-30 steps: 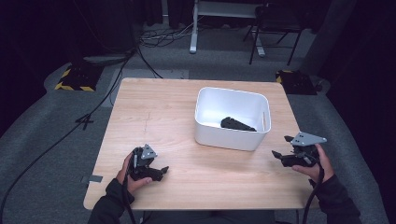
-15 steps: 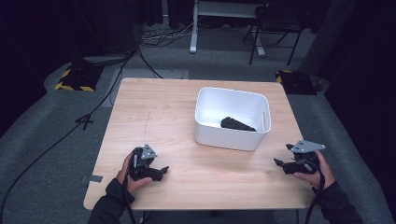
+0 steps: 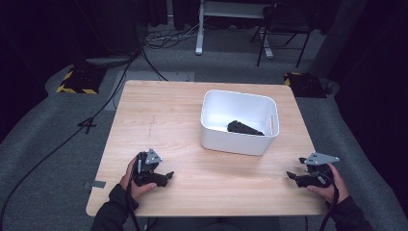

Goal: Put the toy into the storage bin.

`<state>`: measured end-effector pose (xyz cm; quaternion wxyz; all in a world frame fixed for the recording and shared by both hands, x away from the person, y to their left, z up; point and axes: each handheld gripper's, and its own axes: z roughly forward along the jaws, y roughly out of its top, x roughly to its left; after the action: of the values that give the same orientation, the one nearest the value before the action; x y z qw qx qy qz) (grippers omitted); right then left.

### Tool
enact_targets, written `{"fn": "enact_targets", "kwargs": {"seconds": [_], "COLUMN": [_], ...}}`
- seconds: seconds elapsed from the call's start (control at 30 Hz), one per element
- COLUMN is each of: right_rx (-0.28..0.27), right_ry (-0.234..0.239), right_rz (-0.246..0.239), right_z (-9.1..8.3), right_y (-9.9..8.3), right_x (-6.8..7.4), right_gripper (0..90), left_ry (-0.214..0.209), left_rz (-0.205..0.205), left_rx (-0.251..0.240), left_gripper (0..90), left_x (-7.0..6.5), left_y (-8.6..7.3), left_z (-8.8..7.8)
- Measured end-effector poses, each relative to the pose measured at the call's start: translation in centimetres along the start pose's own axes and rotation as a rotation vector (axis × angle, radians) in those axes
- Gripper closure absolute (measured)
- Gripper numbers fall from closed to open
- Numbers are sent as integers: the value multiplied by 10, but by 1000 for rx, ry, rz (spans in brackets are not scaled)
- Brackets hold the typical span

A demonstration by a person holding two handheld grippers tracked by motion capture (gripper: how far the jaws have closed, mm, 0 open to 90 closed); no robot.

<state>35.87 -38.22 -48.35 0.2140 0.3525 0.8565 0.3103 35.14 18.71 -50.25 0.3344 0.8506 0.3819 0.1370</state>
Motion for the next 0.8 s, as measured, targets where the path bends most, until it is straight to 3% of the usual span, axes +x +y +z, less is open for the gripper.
{"fn": "enact_targets", "kwargs": {"seconds": [0.33, 0.6, 0.8], "right_rx": [-11, -73, -76], "right_ry": [22, 45, 41], "right_rz": [58, 158, 158], "right_z": [-3, -4, -5], "right_y": [-20, -35, -36], "right_x": [-5, -11, -11], "right_gripper": [207, 192, 188], "left_ry": [3, 5, 4], "left_rz": [-1, 6, 6], "left_rx": [-3, 0, 2], "left_gripper": [110, 109, 108], "left_x": [0, 0, 0], "left_y": [0, 0, 0], "left_z": [0, 0, 0]}}
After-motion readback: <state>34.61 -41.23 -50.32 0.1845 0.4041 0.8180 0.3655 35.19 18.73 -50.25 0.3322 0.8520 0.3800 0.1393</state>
